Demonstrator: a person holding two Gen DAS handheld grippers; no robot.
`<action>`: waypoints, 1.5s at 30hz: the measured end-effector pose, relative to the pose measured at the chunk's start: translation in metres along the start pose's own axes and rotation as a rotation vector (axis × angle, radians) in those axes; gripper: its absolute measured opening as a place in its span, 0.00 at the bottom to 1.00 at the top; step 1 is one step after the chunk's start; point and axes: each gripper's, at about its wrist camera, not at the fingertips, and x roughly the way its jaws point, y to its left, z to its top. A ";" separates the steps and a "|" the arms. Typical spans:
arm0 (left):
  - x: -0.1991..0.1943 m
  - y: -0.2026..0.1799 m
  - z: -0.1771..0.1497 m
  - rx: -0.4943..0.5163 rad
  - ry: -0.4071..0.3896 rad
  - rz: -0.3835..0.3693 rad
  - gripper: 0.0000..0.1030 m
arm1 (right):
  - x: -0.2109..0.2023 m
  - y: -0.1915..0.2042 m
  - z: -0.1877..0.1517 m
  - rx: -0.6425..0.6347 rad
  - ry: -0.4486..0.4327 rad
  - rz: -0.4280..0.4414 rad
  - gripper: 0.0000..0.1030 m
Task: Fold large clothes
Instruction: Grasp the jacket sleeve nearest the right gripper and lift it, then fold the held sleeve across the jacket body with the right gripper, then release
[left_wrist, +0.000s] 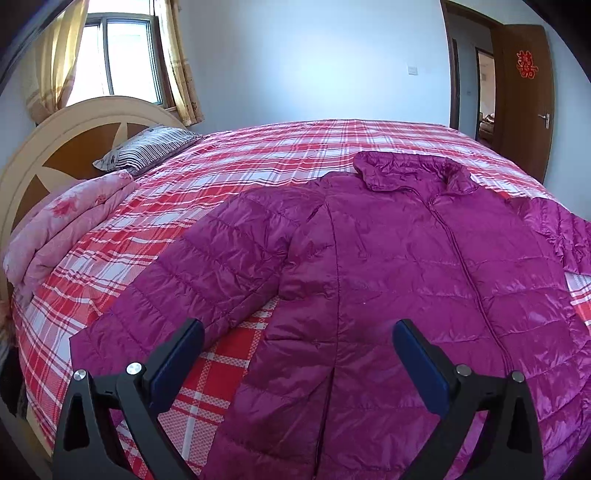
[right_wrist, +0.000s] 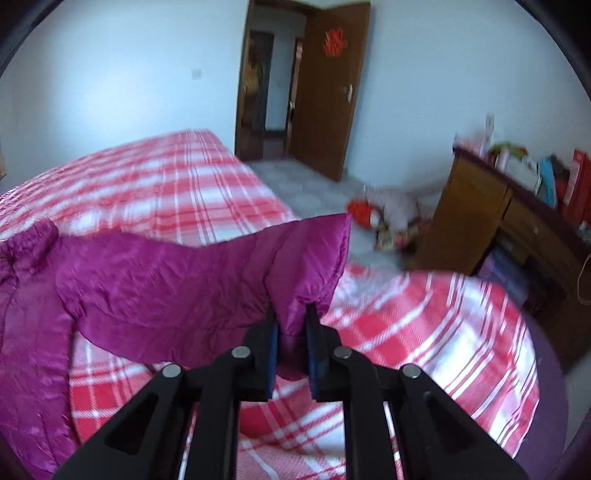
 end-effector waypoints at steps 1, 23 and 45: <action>-0.001 0.001 0.000 -0.004 0.000 -0.004 0.99 | -0.008 0.003 0.008 -0.013 -0.028 0.000 0.15; -0.005 0.041 -0.003 -0.095 -0.001 -0.025 0.99 | -0.120 0.240 0.060 -0.491 -0.381 0.217 0.14; 0.023 0.059 -0.010 -0.112 0.064 0.009 0.99 | -0.073 0.410 -0.050 -0.745 -0.179 0.490 0.15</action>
